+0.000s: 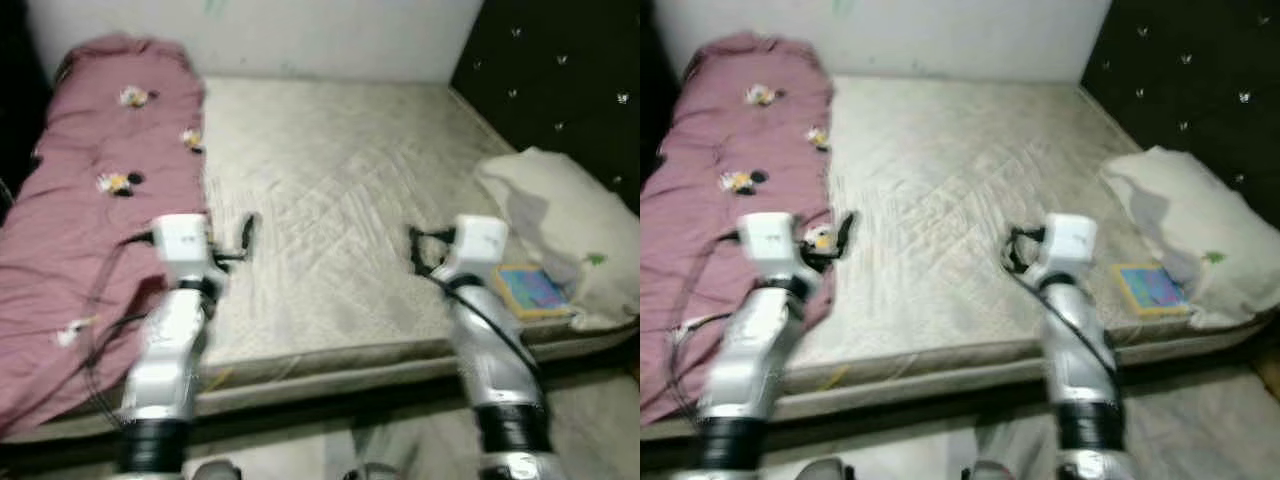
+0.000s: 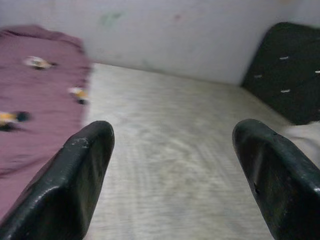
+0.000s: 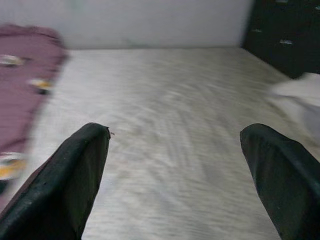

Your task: Clean up the room

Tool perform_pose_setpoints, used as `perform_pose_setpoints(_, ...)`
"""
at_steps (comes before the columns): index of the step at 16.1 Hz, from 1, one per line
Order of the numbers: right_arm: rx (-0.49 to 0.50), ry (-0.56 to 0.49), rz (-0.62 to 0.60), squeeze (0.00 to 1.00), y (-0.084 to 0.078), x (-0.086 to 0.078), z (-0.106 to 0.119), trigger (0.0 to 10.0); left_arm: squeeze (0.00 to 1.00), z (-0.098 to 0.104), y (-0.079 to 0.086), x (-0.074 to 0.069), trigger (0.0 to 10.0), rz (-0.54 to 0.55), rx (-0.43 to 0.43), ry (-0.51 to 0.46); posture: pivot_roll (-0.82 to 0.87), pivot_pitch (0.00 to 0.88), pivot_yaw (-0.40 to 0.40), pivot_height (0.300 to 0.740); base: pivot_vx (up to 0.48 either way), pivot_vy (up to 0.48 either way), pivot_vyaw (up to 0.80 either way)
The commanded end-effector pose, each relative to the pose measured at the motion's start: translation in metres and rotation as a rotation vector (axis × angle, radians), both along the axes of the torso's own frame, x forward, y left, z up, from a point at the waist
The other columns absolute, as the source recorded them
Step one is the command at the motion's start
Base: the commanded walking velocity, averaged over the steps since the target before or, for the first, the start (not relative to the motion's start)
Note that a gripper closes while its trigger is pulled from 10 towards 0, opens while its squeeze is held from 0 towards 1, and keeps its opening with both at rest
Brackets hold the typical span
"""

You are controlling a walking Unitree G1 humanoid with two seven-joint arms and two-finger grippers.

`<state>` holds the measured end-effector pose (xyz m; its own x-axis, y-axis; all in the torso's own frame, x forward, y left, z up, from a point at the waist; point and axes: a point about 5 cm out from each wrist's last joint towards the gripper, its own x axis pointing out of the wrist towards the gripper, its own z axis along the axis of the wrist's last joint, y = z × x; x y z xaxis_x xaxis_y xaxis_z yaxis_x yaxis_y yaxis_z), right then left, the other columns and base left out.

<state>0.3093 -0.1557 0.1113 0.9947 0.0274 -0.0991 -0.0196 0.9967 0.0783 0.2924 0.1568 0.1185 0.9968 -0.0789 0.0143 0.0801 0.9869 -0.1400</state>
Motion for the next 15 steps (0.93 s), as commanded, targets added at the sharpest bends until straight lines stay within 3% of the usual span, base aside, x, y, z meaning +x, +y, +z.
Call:
perform_pose_setpoints(1,-0.017,-0.011,-0.022,0.0,-0.01,0.0,0.004,10.0,0.0,0.003,-0.008,0.001,10.0,-0.023,-0.012,-0.01,-0.02,0.0,-0.089,0.74,0.0,0.476,0.0)
perform_pose_setpoints(8,-0.018,-0.011,-0.018,0.0,-0.009,0.0,0.003,10.0,0.0,0.004,-0.004,-0.002,10.0,0.004,0.002,-0.009,-0.02,0.0,-0.084,0.74,0.0,0.473,0.0)
perform_pose_setpoints(12,-0.012,-0.005,-0.026,0.0,-0.011,-0.002,0.002,10.0,0.0,0.003,0.012,-0.013,10.0,0.1,0.035,-0.027,-0.01,0.0,-0.083,0.74,0.0,0.0,0.0)
perform_pose_setpoints(15,-0.013,-0.001,-0.023,0.0,-0.01,-0.002,0.001,10.0,0.0,0.004,0.012,-0.015,10.0,0.059,0.025,-0.019,-0.01,0.008,-0.086,0.74,0.0,0.0,0.0)
